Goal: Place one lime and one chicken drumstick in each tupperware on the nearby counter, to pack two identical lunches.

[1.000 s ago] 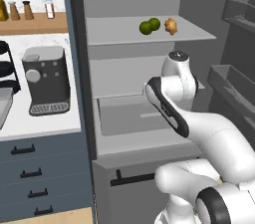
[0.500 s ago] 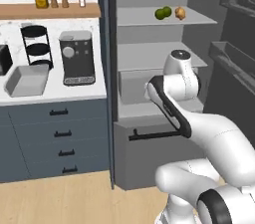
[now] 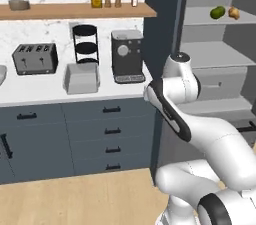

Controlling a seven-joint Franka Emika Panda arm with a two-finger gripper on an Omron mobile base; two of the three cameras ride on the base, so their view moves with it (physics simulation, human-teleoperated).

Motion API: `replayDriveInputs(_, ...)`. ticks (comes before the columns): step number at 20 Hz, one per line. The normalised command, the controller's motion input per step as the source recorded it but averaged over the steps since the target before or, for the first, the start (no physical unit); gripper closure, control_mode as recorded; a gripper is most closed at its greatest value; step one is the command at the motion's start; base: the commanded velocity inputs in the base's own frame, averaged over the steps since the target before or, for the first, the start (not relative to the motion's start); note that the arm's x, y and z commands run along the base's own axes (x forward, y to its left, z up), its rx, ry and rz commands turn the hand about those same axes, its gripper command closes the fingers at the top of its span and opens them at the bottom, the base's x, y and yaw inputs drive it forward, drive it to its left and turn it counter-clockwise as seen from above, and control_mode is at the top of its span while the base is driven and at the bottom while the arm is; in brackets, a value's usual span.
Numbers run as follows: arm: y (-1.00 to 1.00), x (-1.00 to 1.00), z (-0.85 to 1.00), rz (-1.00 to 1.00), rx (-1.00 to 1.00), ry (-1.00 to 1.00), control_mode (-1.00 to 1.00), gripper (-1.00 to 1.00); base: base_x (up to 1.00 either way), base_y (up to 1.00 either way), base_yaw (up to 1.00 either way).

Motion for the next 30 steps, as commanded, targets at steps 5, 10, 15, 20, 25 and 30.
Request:
replayDriveInputs(5, 0.00, 0.00, 0.00, 0.00, 0.00, 0.00, 1.00, 1.00, 0.86, 1.00, 0.00)
replayDriveInputs(10, 0.00, 0.00, 0.00, 0.00, 0.00, 0.00, 1.00, 1.00, 0.90, 1.00, -0.04)
replayDriveInputs(15, 0.00, 0.00, 0.00, 0.00, 0.00, 0.00, 1.00, 1.00, 0.64, 1.00, -0.05)
replayDriveInputs(20, 0.00, 0.00, 0.00, 0.00, 0.00, 0.00, 1.00, 1.00, 0.54, 1.00, -0.07)
replayDriveInputs(25, 0.00, 0.00, 0.00, 0.00, 0.00, 0.00, 1.00, 1.00, 0.65, 1.00, -0.08)
replayDriveInputs(30, 0.00, 0.00, 0.00, 0.00, 0.00, 0.00, 1.00, 1.00, 0.71, 1.00, -0.09)
